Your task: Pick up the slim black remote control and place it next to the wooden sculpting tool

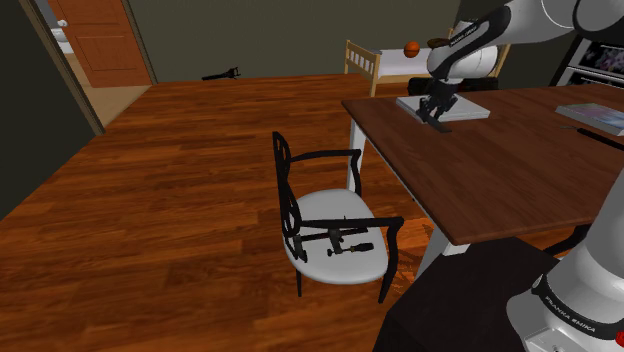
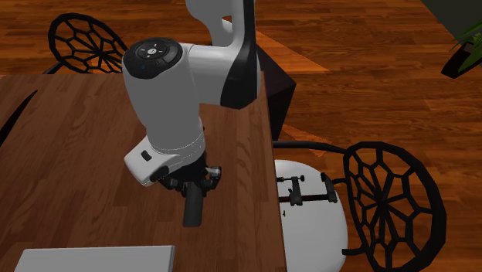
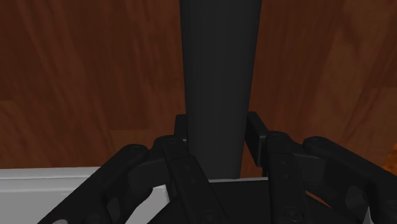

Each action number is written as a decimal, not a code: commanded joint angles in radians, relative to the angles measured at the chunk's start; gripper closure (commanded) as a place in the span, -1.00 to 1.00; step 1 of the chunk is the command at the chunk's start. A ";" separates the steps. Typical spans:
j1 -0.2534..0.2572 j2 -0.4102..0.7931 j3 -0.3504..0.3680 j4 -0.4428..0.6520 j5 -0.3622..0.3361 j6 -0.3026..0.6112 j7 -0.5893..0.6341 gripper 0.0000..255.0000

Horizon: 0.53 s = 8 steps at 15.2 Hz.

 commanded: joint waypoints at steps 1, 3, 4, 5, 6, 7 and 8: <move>0.001 -0.012 -0.003 0.012 -0.007 -0.023 0.004 1.00; 0.004 -0.024 -0.006 0.024 -0.014 -0.046 0.009 1.00; 0.004 -0.030 -0.007 0.030 -0.018 -0.058 0.011 1.00; 0.005 -0.031 -0.007 0.031 -0.018 -0.060 0.011 1.00; -0.006 -0.047 -0.014 0.009 -0.017 -0.053 -0.009 1.00; -0.018 -0.062 -0.021 -0.011 -0.016 -0.047 -0.030 1.00; -0.029 -0.076 -0.028 -0.031 -0.014 -0.042 -0.051 1.00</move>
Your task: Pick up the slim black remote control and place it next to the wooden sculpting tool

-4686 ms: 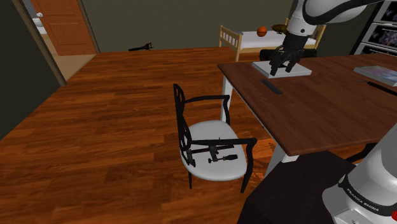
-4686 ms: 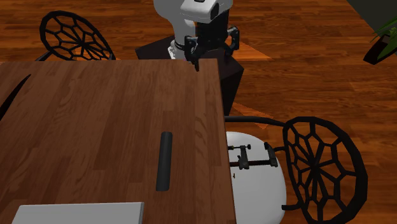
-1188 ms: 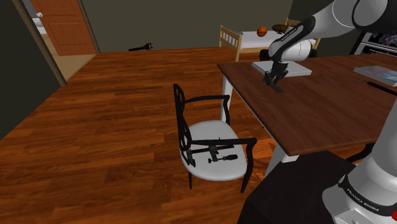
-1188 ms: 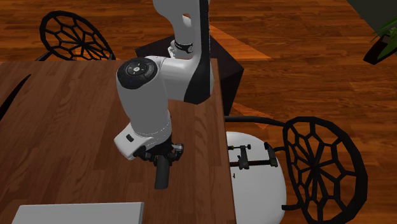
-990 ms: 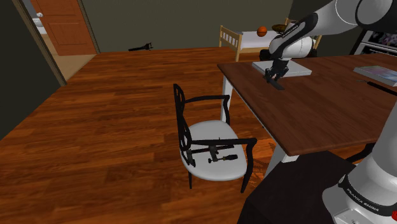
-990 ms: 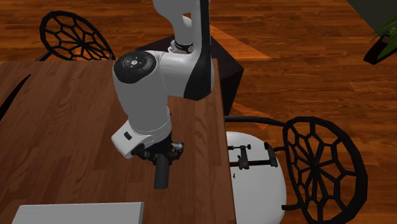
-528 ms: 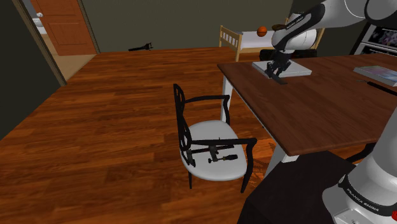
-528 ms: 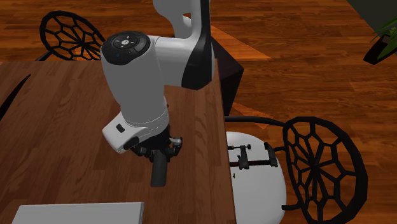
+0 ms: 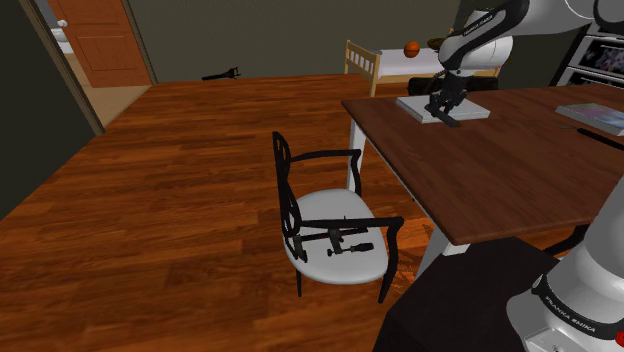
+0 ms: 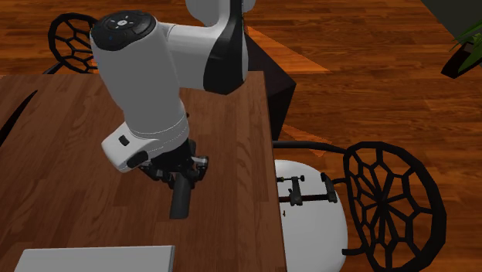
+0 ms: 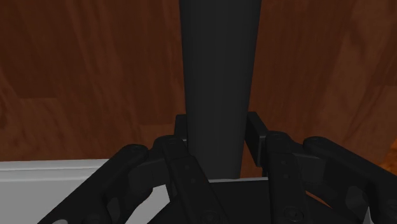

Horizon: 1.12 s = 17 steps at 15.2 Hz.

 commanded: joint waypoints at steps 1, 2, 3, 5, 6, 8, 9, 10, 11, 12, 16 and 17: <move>-0.022 -0.026 -0.013 -0.032 0.003 0.007 -0.041 1.00; -0.033 -0.039 -0.021 -0.049 0.005 0.011 -0.063 1.00; -0.045 -0.051 -0.029 -0.065 0.007 0.015 -0.086 1.00; -0.070 -0.072 -0.045 -0.092 0.013 0.021 -0.132 1.00; -0.082 -0.081 -0.053 -0.104 0.016 0.023 -0.156 1.00; -0.107 -0.098 -0.071 -0.125 0.023 0.026 -0.205 1.00; -0.119 -0.105 -0.080 -0.133 0.028 0.026 -0.230 1.00; -0.133 -0.111 -0.088 -0.140 0.032 0.027 -0.255 1.00; -0.146 -0.116 -0.097 -0.146 0.037 0.026 -0.281 1.00; -0.159 -0.120 -0.107 -0.151 0.043 0.025 -0.308 1.00; -0.214 -0.127 -0.144 -0.159 0.070 0.017 -0.417 1.00; -0.227 -0.126 -0.153 -0.158 0.078 0.014 -0.445 1.00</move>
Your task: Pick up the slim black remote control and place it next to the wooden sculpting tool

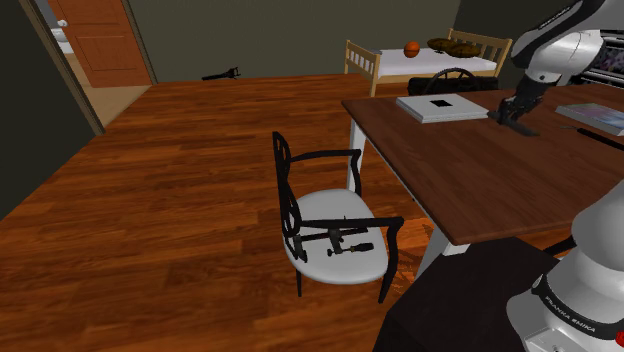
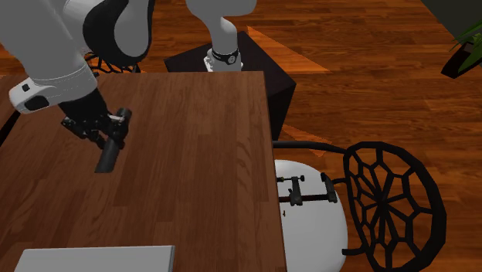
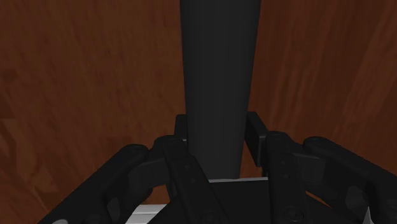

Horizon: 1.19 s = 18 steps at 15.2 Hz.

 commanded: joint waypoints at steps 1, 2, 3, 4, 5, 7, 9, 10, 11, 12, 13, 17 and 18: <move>-0.024 0.000 -0.016 0.000 0.014 -0.005 -0.052 1.00; -0.039 0.003 -0.026 0.004 0.024 -0.010 -0.081 1.00; -0.053 0.007 -0.035 0.008 0.033 -0.014 -0.110 1.00; -0.068 0.012 -0.044 0.014 0.044 -0.020 -0.139 1.00; -0.083 0.018 -0.052 0.021 0.055 -0.026 -0.169 1.00; -0.115 0.033 -0.069 0.038 0.079 -0.040 -0.229 1.00; -0.148 0.052 -0.085 0.061 0.106 -0.056 -0.289 1.00; -0.166 0.064 -0.091 0.074 0.119 -0.065 -0.319 1.00; -0.183 0.076 -0.098 0.088 0.134 -0.074 -0.349 1.00; -0.202 0.089 -0.104 0.103 0.148 -0.085 -0.379 1.00; -0.221 0.104 -0.110 0.120 0.163 -0.095 -0.409 1.00; -0.283 0.157 -0.118 0.169 0.214 -0.120 -0.498 1.00; -0.285 0.163 -0.115 0.163 0.222 -0.110 -0.504 1.00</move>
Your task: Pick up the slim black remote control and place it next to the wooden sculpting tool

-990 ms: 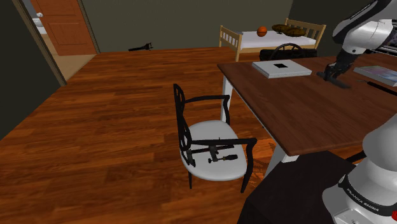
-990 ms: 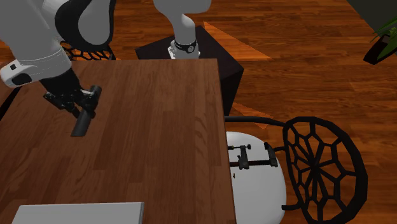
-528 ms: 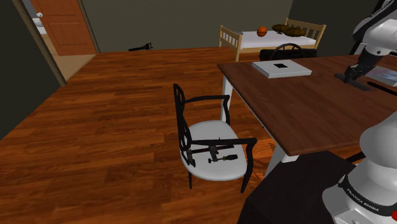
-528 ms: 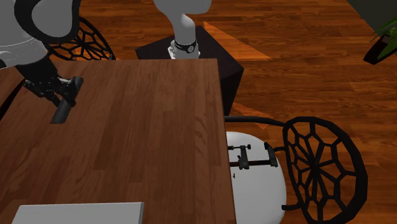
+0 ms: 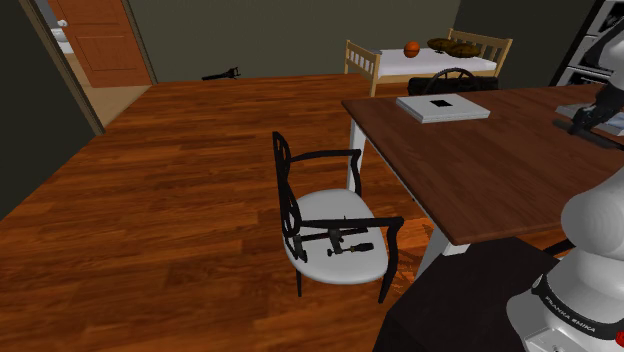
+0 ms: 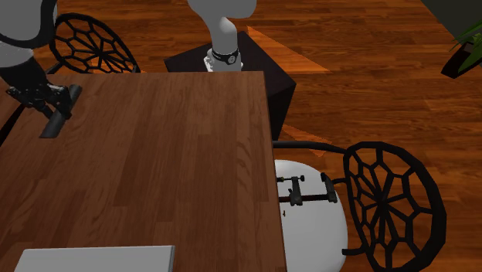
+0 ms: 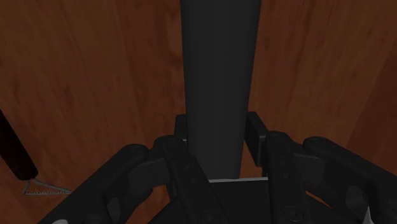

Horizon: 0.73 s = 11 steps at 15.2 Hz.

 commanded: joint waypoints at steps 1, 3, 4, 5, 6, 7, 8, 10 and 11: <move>-0.010 0.016 0.004 -0.004 0.018 0.014 -0.022 1.00; -0.015 0.030 0.010 -0.014 0.035 0.034 -0.035 1.00; -0.017 0.037 0.014 -0.019 0.043 0.044 -0.042 1.00; -0.020 0.045 0.017 -0.024 0.052 0.054 -0.049 1.00; -0.023 0.053 0.021 -0.028 0.061 0.063 -0.056 1.00; -0.025 0.060 0.025 -0.032 0.070 0.073 -0.063 1.00; -0.028 0.068 0.029 -0.036 0.079 0.082 -0.071 1.00; -0.035 0.085 0.037 -0.043 0.098 0.101 -0.086 1.00; -0.038 0.093 0.042 -0.046 0.107 0.110 -0.093 1.00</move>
